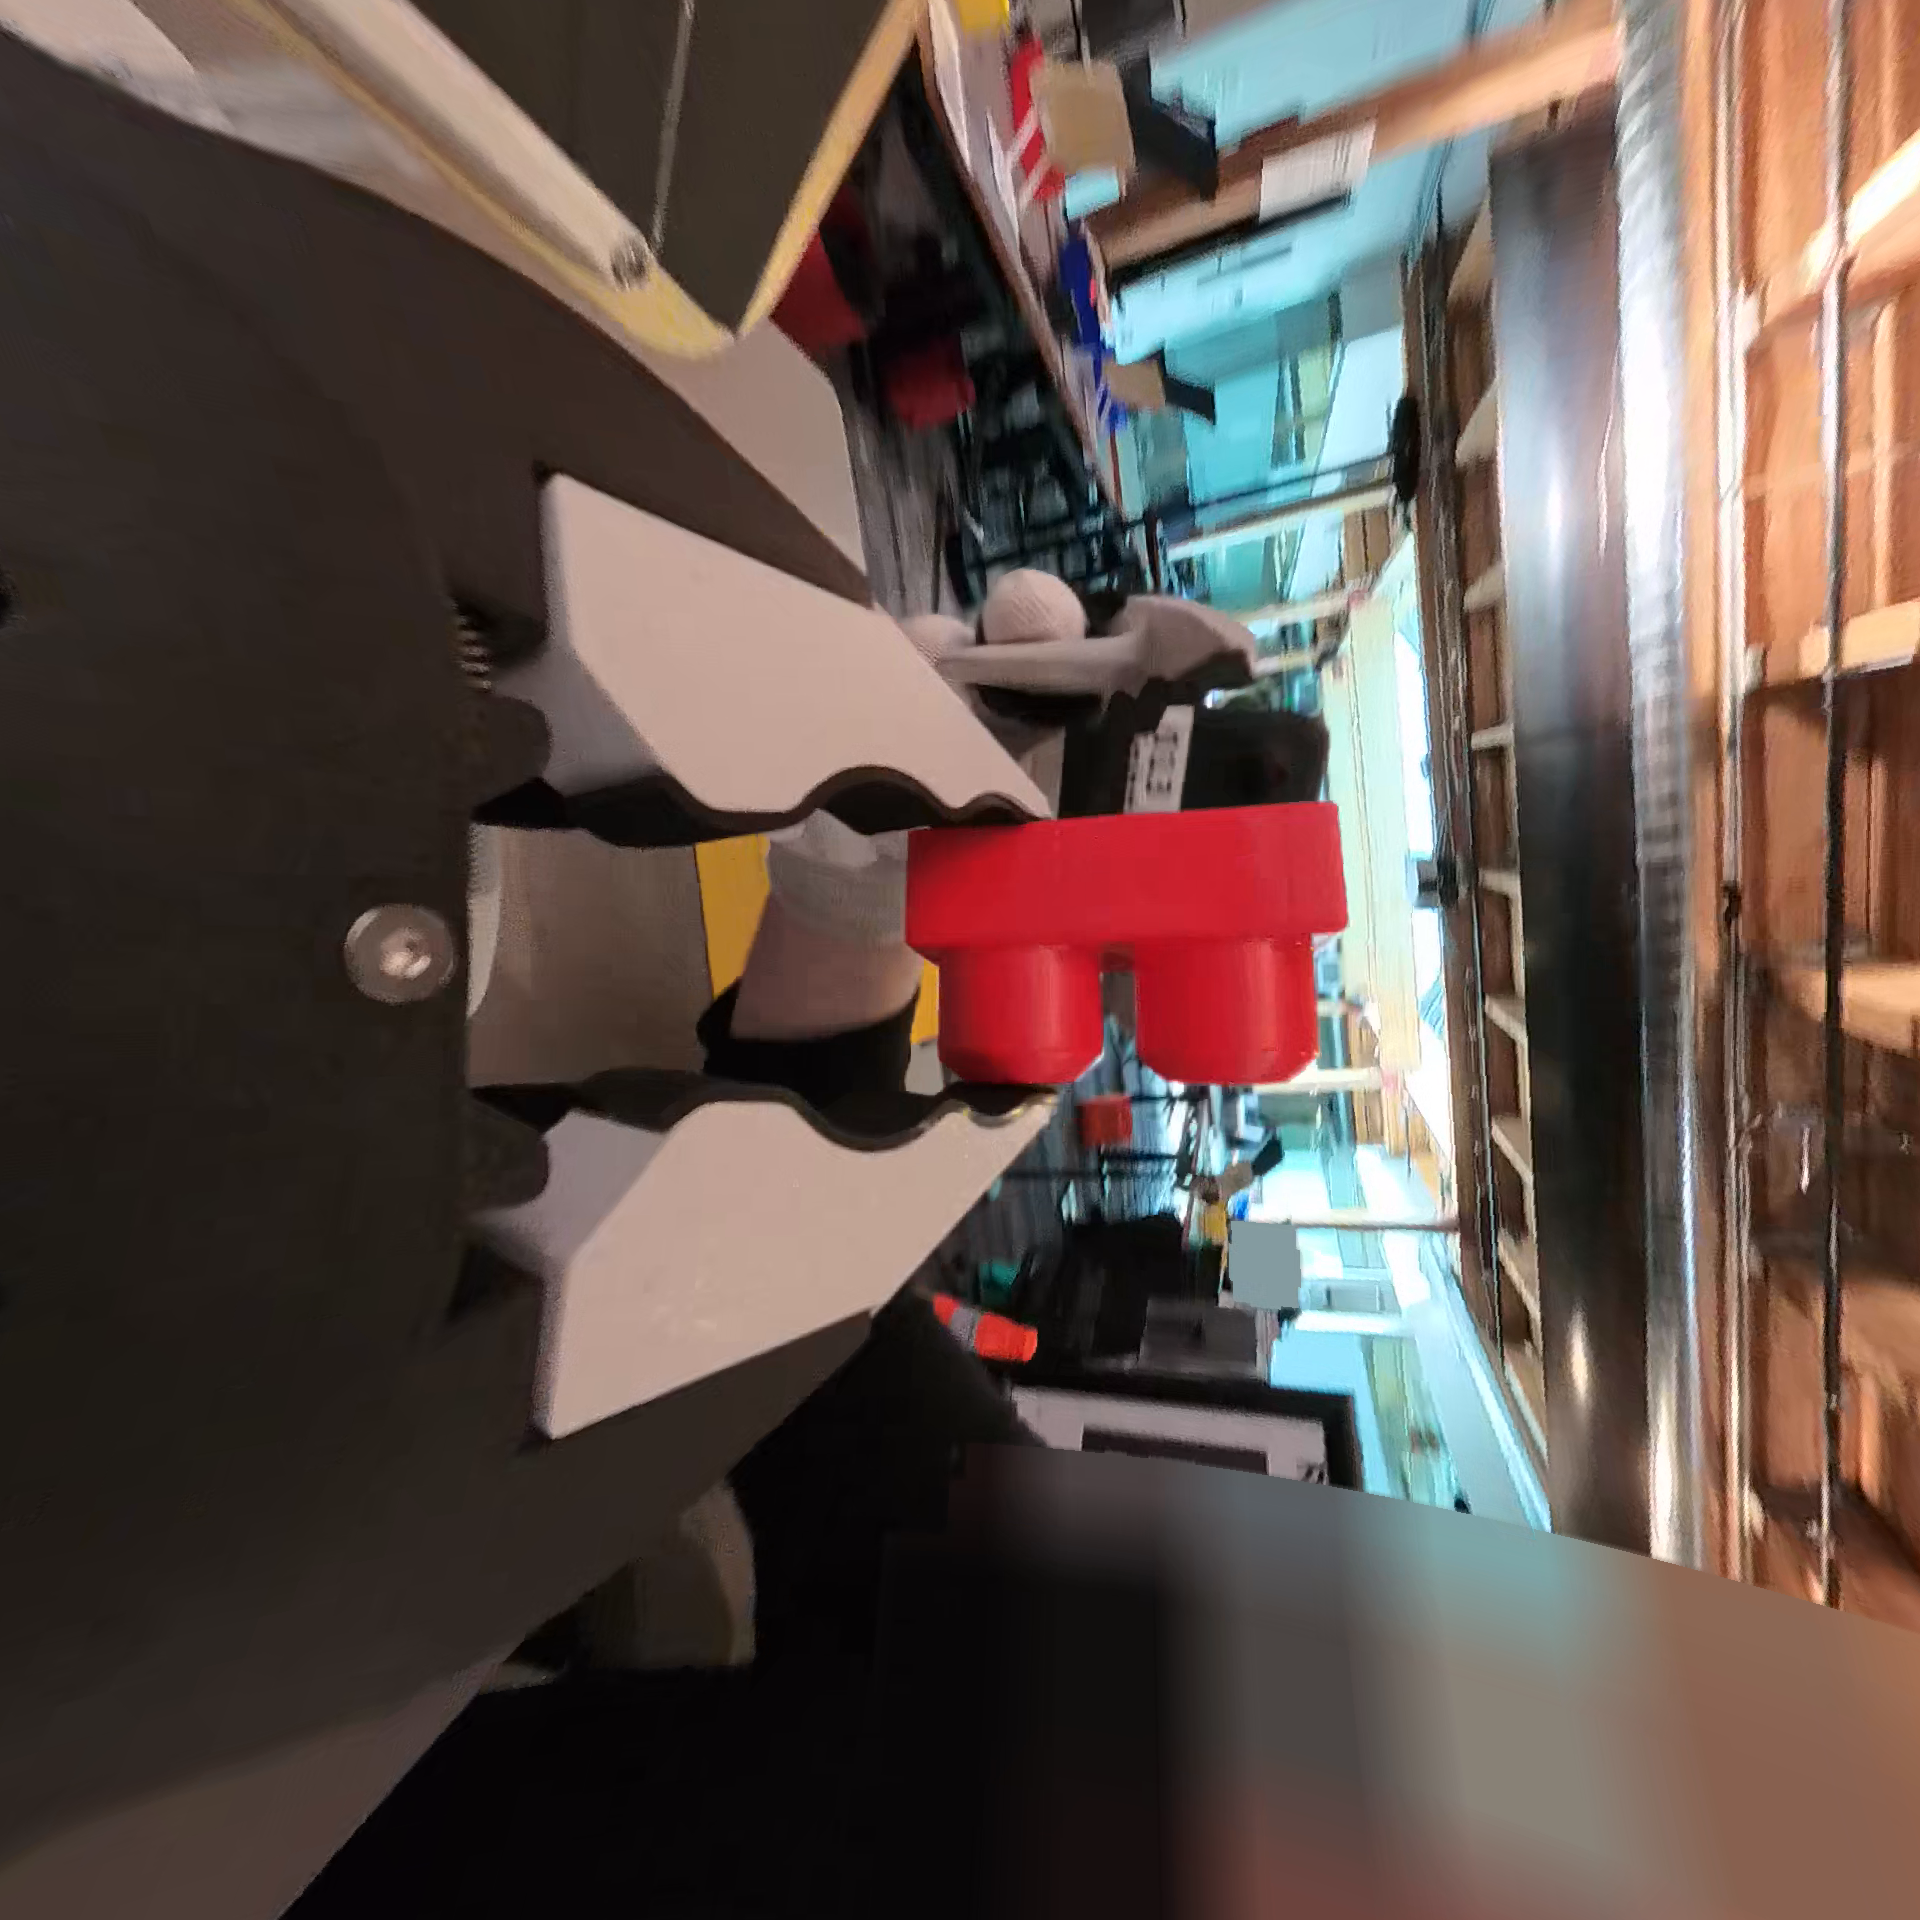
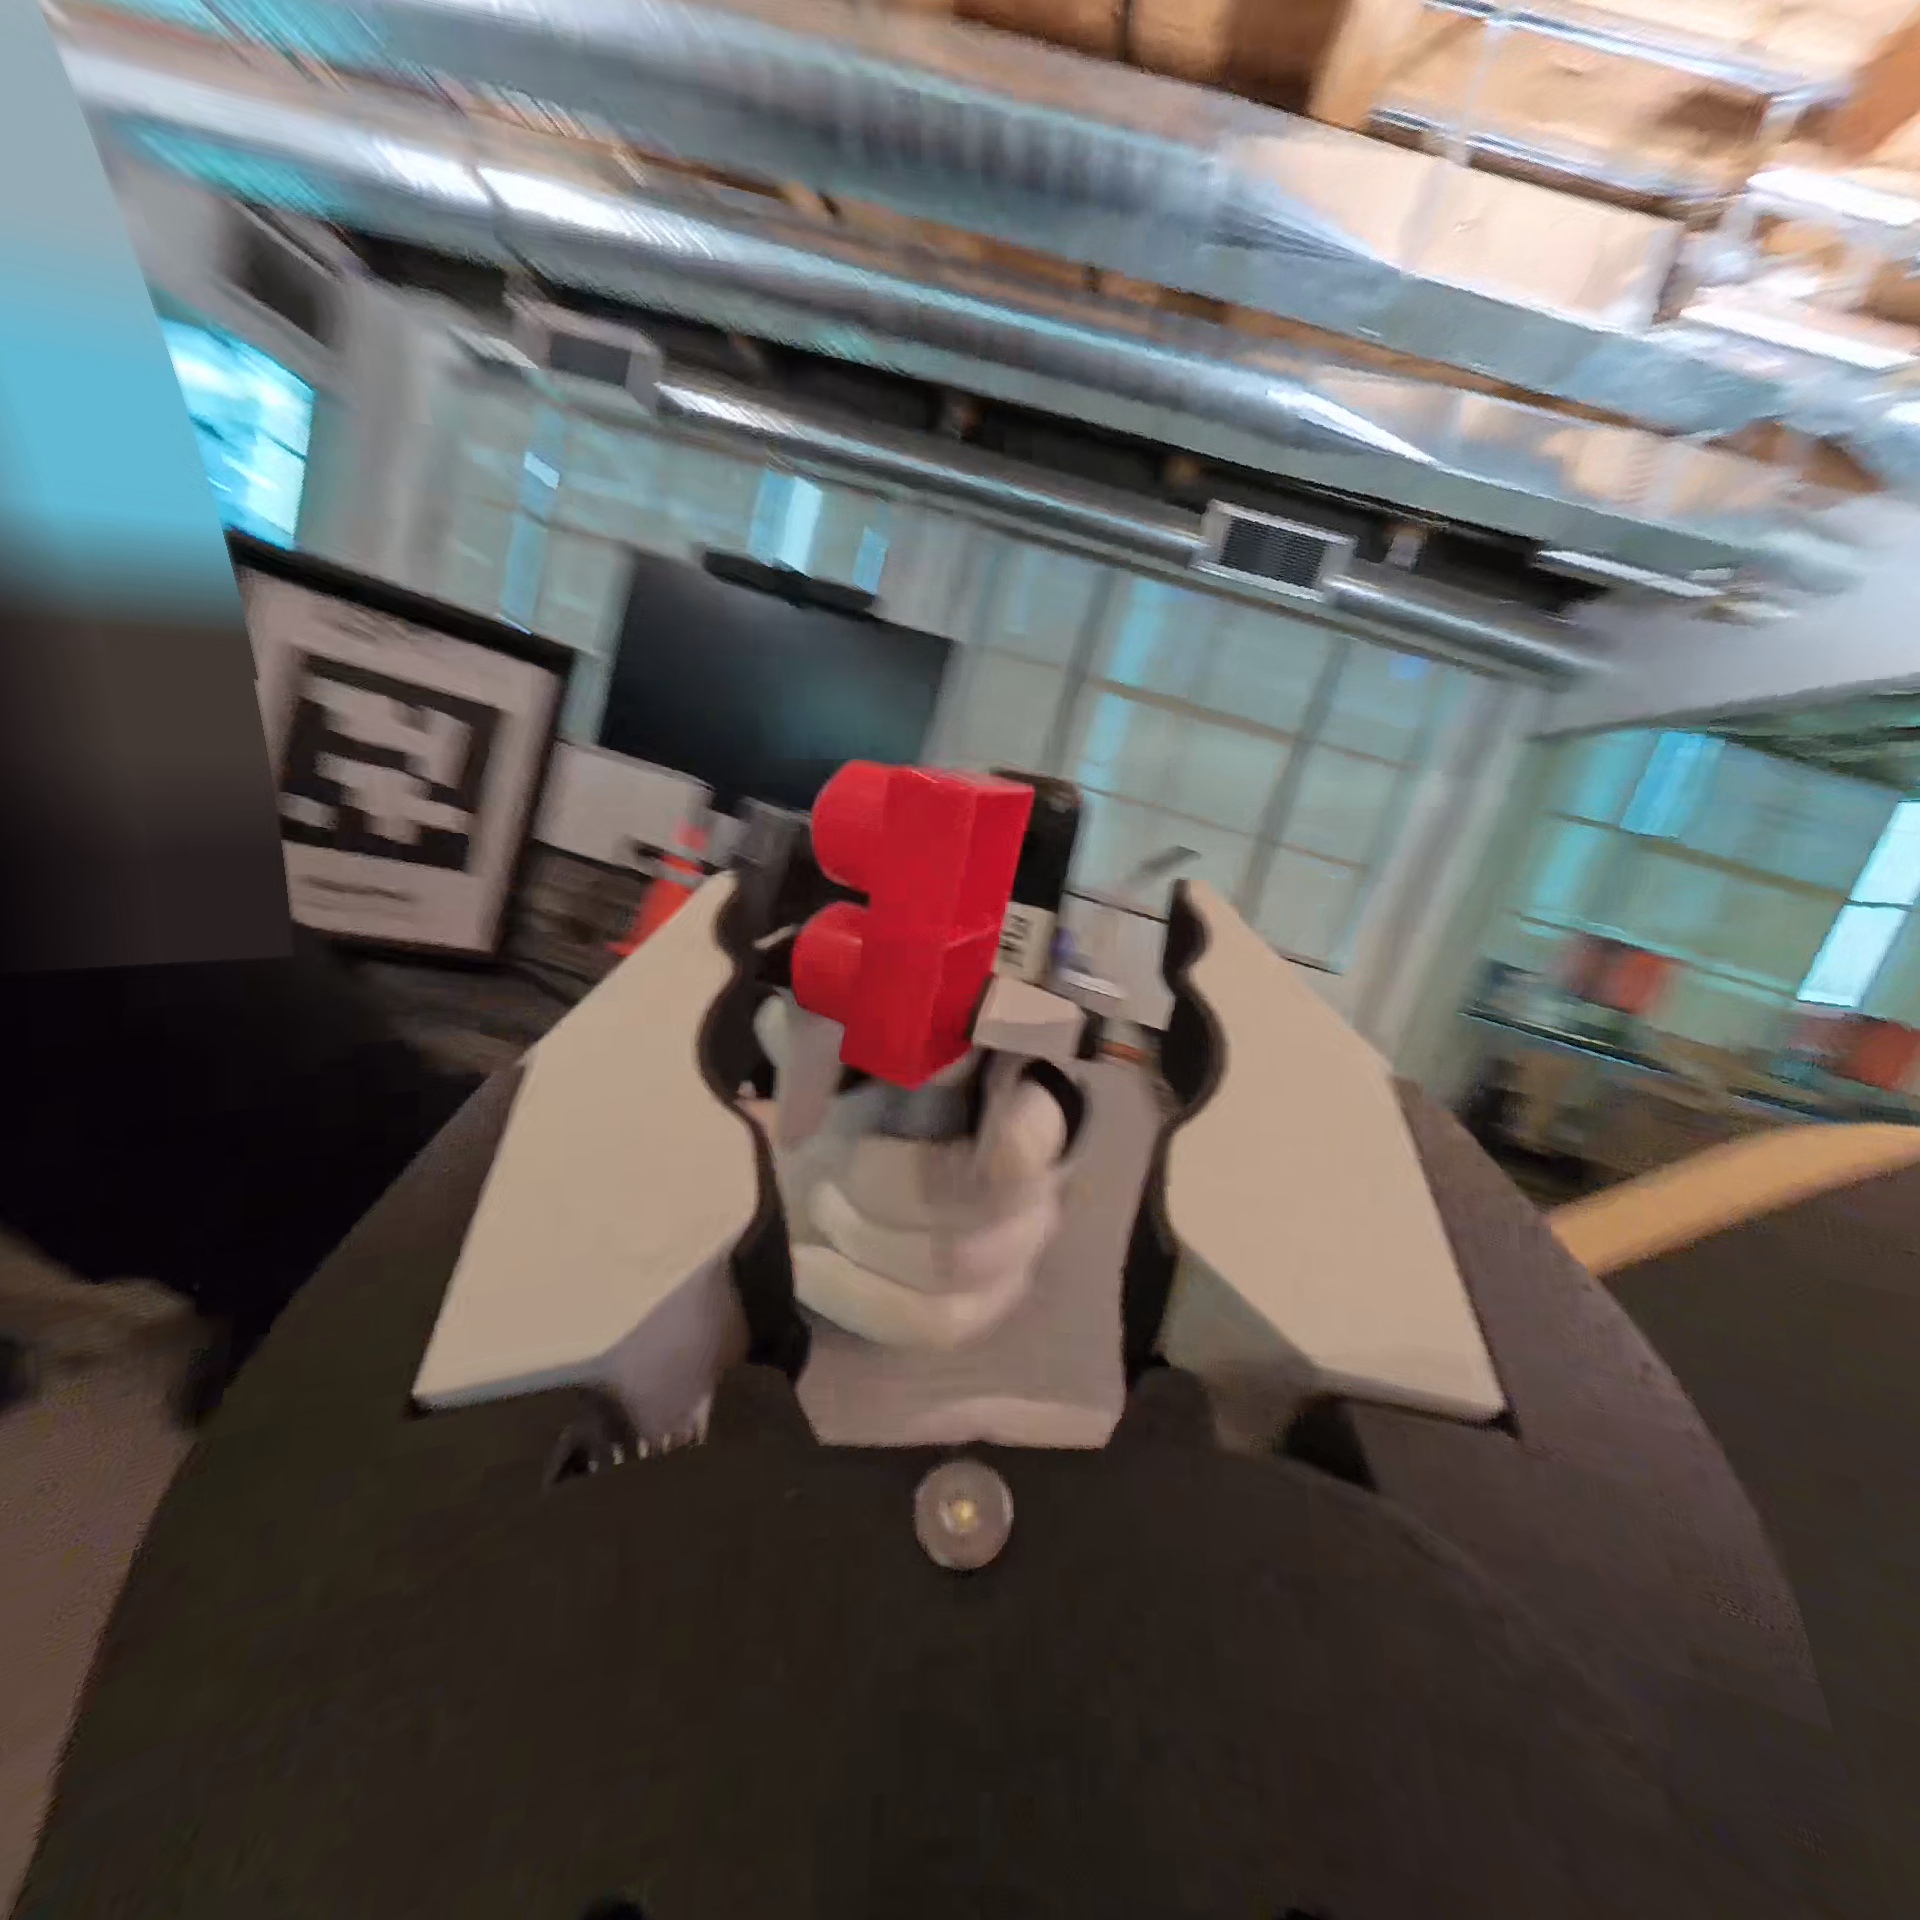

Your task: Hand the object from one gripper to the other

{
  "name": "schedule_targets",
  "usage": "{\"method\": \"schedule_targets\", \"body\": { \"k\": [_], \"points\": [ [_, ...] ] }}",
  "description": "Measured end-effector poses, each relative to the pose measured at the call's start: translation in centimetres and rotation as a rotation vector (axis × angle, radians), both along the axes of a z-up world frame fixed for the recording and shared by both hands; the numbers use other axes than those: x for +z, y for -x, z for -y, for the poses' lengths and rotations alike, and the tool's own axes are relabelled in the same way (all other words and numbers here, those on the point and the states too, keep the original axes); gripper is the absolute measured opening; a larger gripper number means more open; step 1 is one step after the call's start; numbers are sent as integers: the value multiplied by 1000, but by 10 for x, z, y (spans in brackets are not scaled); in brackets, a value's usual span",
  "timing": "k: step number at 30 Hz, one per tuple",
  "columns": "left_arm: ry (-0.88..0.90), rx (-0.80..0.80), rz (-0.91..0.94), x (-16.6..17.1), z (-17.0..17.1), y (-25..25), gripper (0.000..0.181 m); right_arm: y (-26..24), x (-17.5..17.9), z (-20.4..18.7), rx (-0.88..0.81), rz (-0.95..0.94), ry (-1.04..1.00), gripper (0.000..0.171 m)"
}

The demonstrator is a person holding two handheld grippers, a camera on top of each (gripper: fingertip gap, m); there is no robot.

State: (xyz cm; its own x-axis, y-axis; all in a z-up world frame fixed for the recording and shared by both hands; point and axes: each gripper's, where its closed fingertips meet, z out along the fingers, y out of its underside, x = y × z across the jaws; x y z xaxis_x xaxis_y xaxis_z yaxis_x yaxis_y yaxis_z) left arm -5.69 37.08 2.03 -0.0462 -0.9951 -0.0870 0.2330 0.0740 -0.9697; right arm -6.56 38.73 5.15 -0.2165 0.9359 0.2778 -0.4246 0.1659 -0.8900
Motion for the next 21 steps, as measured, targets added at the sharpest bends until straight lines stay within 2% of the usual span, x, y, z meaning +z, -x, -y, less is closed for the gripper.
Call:
{"method": "schedule_targets", "body": {
  "k": [1, 4, 7, 10, 13, 17, 21],
  "points": [
    [16, 46, 17, 5, -8, 4, 45, 4, 0, -7, -108, 10, -49, 87],
    [91, 175, 47, 14, -34, 14, 45, 19, -9, -27, -467, 124, -309, 100],
    [184, 276, 71, 19, -54, 19, 45, 26, -13, -47, -818, 232, -608, 104],
    [236, 395, 52, 17, -70, 19, 46, 26, -4, -62, -1060, 266, -755, 108],
    [237, 484, 23, 16, -76, 14, 46, 27, -2, -73, -1206, 312, -833, 112],
    [190, 600, -76, 7, -81, 3, 46, 27, -6, -82, -1268, 349, -841, 106],
    [190, 650, -117, 1, -83, -7, 46, 24, -8, -89, -1311, 364, -872, 82]
  ]
}}
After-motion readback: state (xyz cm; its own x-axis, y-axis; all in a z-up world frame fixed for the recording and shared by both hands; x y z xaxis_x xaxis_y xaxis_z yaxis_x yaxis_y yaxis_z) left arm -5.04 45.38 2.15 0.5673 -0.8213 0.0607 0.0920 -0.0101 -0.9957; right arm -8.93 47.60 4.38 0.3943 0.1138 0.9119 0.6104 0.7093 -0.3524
